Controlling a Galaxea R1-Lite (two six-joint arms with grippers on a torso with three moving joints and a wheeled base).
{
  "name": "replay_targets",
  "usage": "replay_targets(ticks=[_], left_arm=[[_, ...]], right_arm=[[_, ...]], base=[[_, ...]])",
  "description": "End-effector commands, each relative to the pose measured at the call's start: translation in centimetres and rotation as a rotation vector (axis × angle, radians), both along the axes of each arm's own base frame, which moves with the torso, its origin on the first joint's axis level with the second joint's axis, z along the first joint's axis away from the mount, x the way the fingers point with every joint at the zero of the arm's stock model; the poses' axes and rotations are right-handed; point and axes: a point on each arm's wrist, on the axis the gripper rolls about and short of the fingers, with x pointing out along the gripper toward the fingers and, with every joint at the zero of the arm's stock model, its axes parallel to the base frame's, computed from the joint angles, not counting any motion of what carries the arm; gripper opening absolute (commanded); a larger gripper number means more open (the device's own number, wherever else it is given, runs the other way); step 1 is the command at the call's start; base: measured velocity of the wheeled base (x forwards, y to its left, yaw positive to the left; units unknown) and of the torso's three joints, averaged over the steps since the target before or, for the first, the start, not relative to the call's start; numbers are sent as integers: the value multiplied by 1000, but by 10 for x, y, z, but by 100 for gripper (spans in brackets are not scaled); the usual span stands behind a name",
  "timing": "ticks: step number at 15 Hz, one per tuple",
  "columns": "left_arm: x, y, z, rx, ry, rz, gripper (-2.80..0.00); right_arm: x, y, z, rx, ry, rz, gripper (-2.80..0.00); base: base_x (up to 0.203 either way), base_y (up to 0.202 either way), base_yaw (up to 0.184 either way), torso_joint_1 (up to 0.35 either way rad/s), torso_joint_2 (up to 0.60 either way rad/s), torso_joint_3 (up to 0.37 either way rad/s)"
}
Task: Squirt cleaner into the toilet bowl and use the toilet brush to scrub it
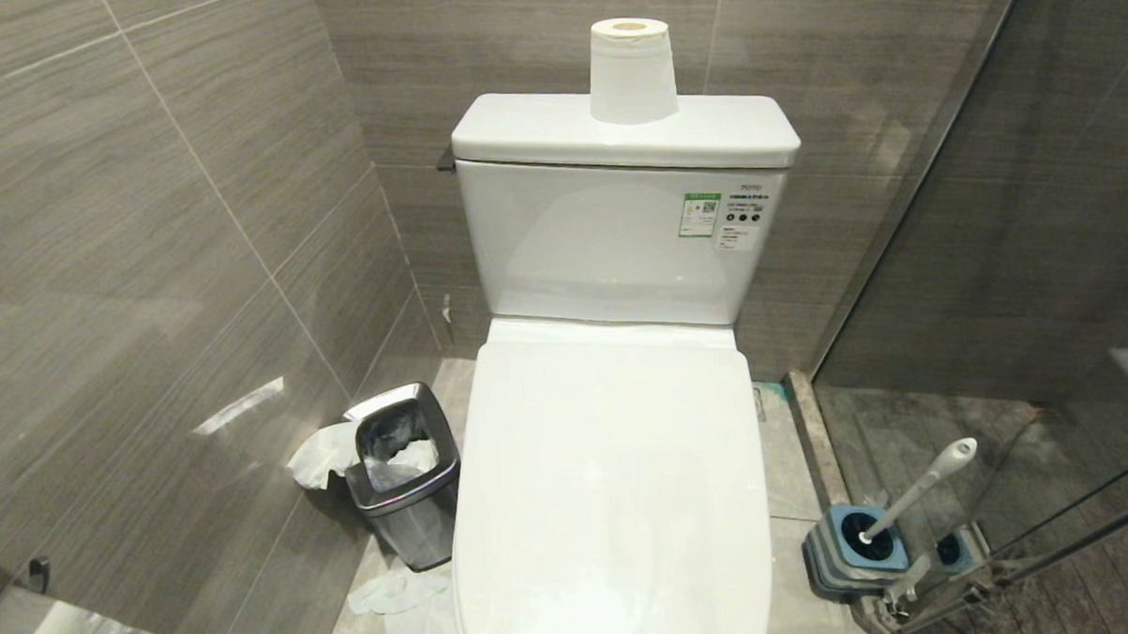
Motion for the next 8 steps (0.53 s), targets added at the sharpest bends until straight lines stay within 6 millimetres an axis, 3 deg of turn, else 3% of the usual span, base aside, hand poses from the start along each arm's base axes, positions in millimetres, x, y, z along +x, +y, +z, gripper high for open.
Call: replay_targets(ticks=[1,8], left_arm=[[0,0,0,-3,-5,2,-280],[0,0,1,-3,-21,4,-280]], right_arm=[[0,0,0,0,1,0,-280],[0,0,0,0,1,0,-280]], base=[[0,0,0,0,0,0],[0,0,0,0,0,0]])
